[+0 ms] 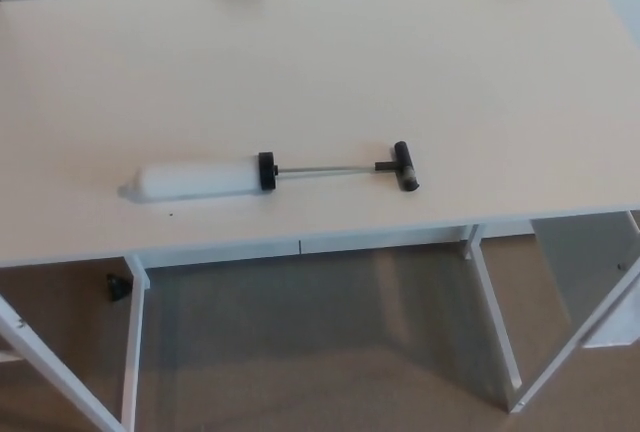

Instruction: The robot walks towards a desk on which an air pump is kept in the middle. It lifts it up and holds it with its left hand and uses its right hand to compress it by pushing its handle inwards.

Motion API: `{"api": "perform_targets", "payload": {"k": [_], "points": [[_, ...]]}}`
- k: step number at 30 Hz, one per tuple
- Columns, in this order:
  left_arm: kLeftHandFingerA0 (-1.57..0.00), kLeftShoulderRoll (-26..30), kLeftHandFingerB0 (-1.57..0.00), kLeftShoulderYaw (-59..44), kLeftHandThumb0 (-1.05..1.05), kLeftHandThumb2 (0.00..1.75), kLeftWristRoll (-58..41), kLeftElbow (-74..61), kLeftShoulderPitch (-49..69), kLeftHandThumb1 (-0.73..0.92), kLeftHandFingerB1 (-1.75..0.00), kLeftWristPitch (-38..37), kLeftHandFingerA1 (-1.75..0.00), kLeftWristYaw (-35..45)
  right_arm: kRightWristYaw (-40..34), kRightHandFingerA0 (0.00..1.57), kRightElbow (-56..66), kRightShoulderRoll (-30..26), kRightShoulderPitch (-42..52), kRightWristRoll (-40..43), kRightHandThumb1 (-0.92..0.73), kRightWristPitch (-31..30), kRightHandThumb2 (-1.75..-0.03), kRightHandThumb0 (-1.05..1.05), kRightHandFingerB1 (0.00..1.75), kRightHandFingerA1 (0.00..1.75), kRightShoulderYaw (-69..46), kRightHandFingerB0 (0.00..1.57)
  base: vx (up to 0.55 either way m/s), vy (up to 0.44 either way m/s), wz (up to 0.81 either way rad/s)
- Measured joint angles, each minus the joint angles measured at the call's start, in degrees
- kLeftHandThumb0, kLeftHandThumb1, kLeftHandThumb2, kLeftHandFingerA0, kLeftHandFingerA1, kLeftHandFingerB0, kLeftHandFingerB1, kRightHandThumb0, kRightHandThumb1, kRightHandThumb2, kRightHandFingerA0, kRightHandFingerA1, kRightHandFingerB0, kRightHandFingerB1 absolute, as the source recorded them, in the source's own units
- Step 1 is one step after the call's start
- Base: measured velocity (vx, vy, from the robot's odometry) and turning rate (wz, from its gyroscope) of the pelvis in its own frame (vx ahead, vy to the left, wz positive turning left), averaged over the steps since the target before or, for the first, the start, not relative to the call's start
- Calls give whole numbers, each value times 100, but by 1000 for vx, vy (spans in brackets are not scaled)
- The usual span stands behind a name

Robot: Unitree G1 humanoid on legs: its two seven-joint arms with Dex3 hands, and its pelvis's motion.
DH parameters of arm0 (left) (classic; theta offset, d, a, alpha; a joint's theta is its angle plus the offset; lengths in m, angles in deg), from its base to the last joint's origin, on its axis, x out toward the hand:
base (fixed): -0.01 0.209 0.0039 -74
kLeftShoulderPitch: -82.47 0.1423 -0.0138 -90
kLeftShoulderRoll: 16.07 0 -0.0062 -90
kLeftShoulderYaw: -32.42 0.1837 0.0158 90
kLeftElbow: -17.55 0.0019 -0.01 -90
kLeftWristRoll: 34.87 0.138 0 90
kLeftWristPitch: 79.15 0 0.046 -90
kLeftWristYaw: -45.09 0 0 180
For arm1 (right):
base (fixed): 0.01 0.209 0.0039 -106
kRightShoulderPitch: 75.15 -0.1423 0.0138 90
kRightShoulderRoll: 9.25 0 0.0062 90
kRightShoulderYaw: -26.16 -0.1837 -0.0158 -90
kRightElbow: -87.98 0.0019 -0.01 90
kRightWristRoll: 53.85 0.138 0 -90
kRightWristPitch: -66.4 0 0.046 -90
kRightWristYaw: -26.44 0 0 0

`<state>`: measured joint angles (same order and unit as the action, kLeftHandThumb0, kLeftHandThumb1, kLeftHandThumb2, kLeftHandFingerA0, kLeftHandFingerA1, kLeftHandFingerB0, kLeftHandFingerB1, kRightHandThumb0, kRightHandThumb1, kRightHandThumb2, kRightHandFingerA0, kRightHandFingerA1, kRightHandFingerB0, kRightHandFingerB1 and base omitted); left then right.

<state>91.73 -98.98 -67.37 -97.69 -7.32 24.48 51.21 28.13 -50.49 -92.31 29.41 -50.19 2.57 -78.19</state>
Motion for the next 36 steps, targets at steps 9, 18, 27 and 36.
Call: {"api": "perform_targets", "payload": {"k": [9, 18, 27, 36], "points": [[-2, 89, 0, 1392, -24, 86, 552, 226, -1356, 34, -46, 93, -50, 44, -1, 77, 22, 2, 11, -14, -68, 0, -59, -29, 46, 60, 32, 57, 0, 0, 0], [-2, -19, 0, 2757, -25, 87, 1153, 736, -2270, 34, -47, 147, -49, 81, 2, 70, 24, 4, -10, -24, -72, 0, -61, -28, 45, 53, 47, 55, 0, 0, 0], [-7, -188, -8, 4467, -51, 67, 1996, 1611, -3116, 36, -28, 251, -34, 104, -1, 70, 42, 4, -63, -73, -73, -5, -61, -27, 46, 53, 76, 57, 0, 0, 0], [-5, -292, -9, 5646, -58, 69, 2619, 2452, -3662, 37, -25, 307, -33, 154, -3, 73, 79, 4, -64, -113, -72, -9, -60, -29, 45, 52, 115, 59, 0, 0, 0]]}}
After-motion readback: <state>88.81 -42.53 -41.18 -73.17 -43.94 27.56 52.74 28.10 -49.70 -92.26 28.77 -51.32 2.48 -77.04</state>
